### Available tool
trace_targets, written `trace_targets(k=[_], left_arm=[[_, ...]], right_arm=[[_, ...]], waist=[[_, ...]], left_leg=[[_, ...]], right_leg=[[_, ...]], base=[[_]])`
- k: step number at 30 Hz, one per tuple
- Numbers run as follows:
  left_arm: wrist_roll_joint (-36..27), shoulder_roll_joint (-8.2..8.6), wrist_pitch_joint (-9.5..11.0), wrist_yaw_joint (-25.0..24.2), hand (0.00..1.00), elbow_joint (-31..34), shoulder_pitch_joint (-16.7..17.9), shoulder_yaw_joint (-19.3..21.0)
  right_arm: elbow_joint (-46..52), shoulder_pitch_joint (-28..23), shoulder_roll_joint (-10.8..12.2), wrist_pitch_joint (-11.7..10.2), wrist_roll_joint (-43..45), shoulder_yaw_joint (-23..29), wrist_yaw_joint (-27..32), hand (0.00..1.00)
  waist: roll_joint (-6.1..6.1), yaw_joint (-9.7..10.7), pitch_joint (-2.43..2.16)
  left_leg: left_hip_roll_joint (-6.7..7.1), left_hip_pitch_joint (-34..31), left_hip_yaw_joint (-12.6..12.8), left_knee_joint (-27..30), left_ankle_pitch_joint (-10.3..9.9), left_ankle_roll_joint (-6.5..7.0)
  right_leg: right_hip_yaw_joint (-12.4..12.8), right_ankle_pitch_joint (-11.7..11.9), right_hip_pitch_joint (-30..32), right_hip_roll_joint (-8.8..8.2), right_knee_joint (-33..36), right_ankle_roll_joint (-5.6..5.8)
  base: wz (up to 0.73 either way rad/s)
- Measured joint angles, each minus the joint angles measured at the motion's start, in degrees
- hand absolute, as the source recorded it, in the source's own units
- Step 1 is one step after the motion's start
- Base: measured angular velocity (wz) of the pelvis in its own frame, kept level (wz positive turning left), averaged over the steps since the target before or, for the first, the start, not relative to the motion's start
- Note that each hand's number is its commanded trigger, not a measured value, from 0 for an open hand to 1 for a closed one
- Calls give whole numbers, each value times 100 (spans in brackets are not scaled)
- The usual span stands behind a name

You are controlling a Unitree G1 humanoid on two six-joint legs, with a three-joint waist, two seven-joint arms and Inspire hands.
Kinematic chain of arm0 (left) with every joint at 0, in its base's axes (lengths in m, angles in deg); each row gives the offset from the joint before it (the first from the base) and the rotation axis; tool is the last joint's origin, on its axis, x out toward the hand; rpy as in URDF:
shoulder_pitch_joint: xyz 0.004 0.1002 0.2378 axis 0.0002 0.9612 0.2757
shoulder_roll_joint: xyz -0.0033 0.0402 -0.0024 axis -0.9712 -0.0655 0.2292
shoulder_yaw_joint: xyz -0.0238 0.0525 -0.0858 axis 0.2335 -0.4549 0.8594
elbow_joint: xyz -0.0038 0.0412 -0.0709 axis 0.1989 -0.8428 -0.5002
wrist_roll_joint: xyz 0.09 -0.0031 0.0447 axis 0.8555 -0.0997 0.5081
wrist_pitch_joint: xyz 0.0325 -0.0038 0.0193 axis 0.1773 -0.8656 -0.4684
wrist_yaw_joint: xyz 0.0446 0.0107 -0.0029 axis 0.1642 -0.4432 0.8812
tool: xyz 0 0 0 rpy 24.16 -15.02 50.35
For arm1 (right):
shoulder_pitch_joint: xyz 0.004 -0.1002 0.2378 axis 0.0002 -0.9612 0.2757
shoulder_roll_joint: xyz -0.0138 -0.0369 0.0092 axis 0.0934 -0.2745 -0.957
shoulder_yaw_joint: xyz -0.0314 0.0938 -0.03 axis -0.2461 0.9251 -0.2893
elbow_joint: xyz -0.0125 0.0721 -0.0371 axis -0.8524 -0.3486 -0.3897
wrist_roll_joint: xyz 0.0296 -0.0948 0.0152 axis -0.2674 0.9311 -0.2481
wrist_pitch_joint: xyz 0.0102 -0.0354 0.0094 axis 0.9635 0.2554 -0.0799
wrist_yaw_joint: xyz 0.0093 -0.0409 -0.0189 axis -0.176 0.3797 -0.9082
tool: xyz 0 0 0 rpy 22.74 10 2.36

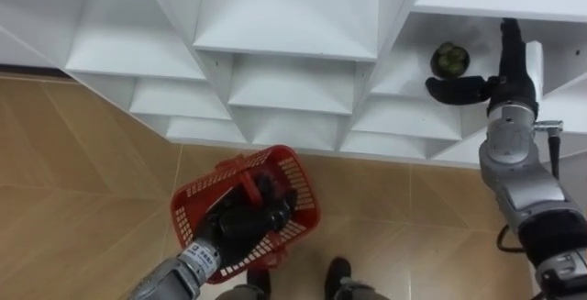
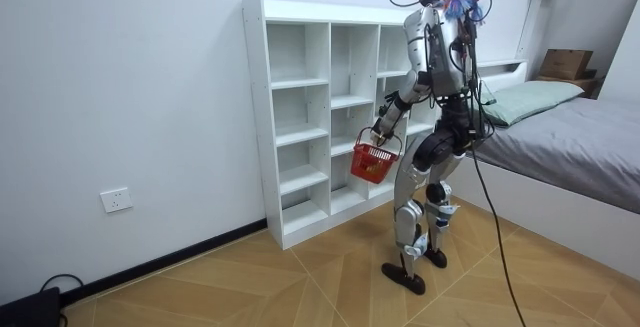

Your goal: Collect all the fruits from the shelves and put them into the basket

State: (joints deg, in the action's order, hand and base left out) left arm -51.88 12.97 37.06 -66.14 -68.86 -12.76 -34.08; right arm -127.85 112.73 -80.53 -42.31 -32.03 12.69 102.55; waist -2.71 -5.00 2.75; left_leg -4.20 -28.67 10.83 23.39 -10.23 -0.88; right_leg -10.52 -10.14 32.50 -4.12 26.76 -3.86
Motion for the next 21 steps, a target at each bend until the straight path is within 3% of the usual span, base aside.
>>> trace_targets(k=[21], left_arm=[[4,53,-25,-1,100,1,-55,-109]], right_arm=[[10,20,8,75,11,-81,63,0]], waist=[[-24,-42,4]], left_leg=[[-15,-148,-20,35,0,0]], right_leg=[[-69,2,74,3,-5,-3]], base=[[1]])
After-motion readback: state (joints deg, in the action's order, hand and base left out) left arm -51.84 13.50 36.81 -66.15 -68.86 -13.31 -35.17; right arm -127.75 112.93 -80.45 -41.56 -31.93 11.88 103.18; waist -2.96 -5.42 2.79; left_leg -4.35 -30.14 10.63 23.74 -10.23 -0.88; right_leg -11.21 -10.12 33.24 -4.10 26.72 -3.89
